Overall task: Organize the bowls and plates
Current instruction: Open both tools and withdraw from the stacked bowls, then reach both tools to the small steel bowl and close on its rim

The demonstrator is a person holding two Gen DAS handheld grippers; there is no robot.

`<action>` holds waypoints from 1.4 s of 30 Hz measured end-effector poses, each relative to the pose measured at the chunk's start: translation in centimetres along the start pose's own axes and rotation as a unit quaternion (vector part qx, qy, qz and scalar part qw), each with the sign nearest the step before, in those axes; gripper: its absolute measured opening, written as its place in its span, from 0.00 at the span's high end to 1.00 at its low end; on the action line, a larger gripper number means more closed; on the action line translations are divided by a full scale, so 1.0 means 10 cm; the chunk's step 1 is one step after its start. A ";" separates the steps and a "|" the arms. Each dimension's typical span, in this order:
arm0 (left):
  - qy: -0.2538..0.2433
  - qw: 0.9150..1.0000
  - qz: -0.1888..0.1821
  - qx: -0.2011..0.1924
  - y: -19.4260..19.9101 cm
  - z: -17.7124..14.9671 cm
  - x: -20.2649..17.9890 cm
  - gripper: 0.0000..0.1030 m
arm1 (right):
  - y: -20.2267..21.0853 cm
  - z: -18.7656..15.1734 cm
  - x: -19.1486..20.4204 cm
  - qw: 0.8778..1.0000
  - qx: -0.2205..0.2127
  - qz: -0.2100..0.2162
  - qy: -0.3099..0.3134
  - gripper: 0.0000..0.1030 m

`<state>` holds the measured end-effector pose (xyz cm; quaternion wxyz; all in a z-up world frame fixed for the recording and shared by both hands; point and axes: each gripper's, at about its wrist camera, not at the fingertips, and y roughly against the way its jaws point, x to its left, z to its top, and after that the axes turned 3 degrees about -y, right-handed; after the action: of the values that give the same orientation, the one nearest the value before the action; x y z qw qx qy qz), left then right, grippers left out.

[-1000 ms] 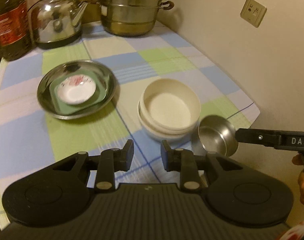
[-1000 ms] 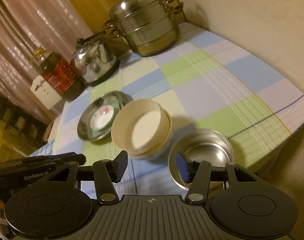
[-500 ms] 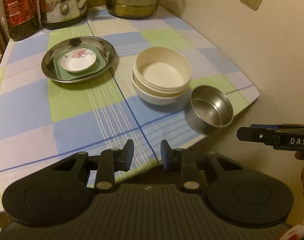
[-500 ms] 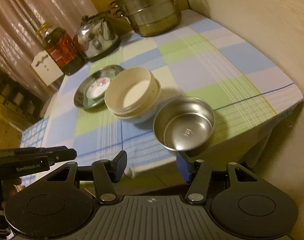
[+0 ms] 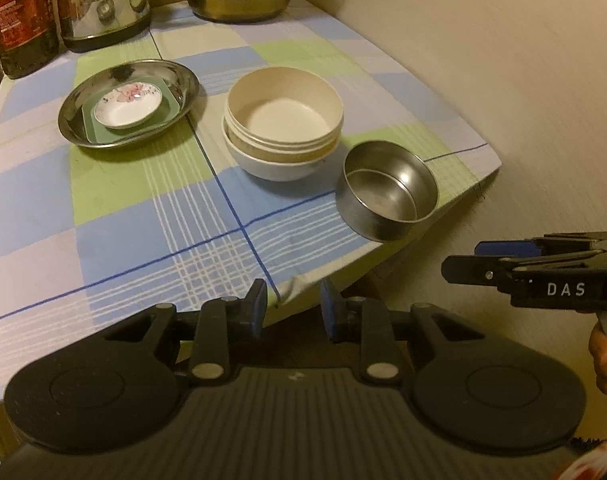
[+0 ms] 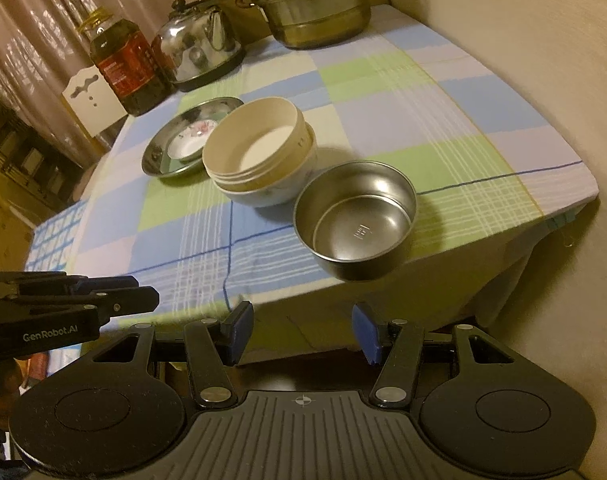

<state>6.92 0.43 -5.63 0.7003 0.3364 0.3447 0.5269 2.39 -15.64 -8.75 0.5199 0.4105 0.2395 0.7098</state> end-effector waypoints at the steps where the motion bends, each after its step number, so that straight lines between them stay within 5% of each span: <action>1: 0.000 1.000 -0.001 0.001 -0.01 0.00 -0.01 0.75 | 0.00 -0.01 -0.02 1.000 0.001 -0.002 0.000 0.47; 27: -0.011 0.999 -0.024 -0.019 -0.53 0.33 -0.39 0.76 | -0.11 0.15 -0.52 0.998 -0.019 -0.054 -0.025 0.47; 42: 0.036 0.999 -0.032 -0.018 -0.93 0.59 -0.41 0.76 | -0.32 0.42 -0.67 0.997 -0.066 -0.048 -0.012 0.48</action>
<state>15.69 -6.26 -9.76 0.7100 0.2935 0.3709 0.5217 8.42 -21.22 -11.11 0.5821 0.3717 0.2049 0.6936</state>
